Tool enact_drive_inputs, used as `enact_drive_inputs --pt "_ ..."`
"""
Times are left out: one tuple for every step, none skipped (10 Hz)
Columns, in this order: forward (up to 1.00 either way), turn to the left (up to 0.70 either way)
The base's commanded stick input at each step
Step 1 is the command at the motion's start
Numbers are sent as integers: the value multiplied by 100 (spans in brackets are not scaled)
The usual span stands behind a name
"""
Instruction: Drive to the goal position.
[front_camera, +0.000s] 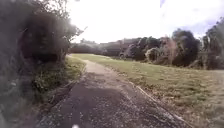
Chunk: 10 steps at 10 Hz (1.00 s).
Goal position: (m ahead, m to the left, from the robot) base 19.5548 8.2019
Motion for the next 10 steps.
enact_drive_inputs --pt "0 0" --pt "0 0" --pt "0 0" --pt "0 0" --pt "4 0" --pt "16 0" --pt "70 0" --pt "70 0" --pt "70 0" --pt "70 0"
